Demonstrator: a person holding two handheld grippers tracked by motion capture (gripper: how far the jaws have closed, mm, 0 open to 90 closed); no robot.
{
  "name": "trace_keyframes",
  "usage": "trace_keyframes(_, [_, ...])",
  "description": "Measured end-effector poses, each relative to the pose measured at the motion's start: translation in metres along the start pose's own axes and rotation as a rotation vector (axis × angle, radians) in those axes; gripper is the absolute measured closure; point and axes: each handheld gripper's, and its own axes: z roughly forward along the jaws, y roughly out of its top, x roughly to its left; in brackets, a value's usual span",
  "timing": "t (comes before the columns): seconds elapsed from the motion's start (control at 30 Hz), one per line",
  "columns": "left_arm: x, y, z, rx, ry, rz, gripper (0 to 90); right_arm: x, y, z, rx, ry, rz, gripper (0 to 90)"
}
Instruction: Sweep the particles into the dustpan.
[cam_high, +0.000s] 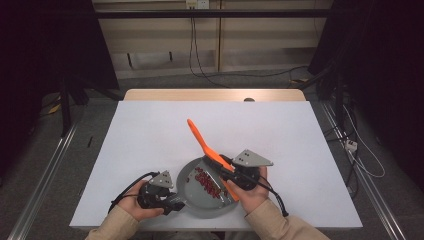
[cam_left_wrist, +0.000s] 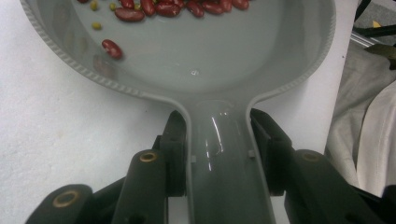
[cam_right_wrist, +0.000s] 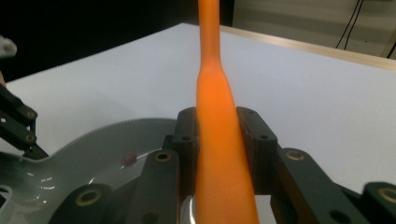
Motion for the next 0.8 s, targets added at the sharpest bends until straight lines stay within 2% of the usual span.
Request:
trace_keyframes(0.2, [0.000, 0.000, -0.001, 0.005, -0.002, 0.007, 62.5, -0.025, 0.002, -0.012, -0.013, -0.046, 0.015, 71.4])
trace_keyframes(0.33, [0.001, 0.000, -0.002, 0.013, -0.003, 0.018, 62.5, -0.042, -0.003, -0.020, 0.006, -0.091, 0.013, 71.3])
trace_keyframes(0.43, [0.000, 0.000, -0.002, 0.011, -0.002, 0.023, 62.5, -0.052, -0.008, -0.027, 0.016, -0.116, 0.030, 71.3])
trace_keyframes(0.63, [0.000, 0.000, -0.002, 0.017, -0.030, 0.047, 62.4, -0.057, -0.019, -0.039, 0.034, -0.145, 0.017, 71.3])
trace_keyframes(0.67, [-0.002, 0.000, -0.003, 0.023, -0.018, 0.051, 62.4, -0.056, -0.020, -0.041, 0.036, -0.152, 0.013, 71.3])
trace_keyframes(0.77, [-0.002, -0.001, -0.002, 0.020, -0.032, 0.058, 62.4, -0.052, -0.025, -0.043, 0.046, -0.168, 0.004, 71.3])
trace_keyframes(0.8, [-0.003, 0.000, -0.003, 0.029, -0.016, 0.062, 62.4, -0.050, -0.027, -0.043, 0.050, -0.173, -0.004, 71.3])
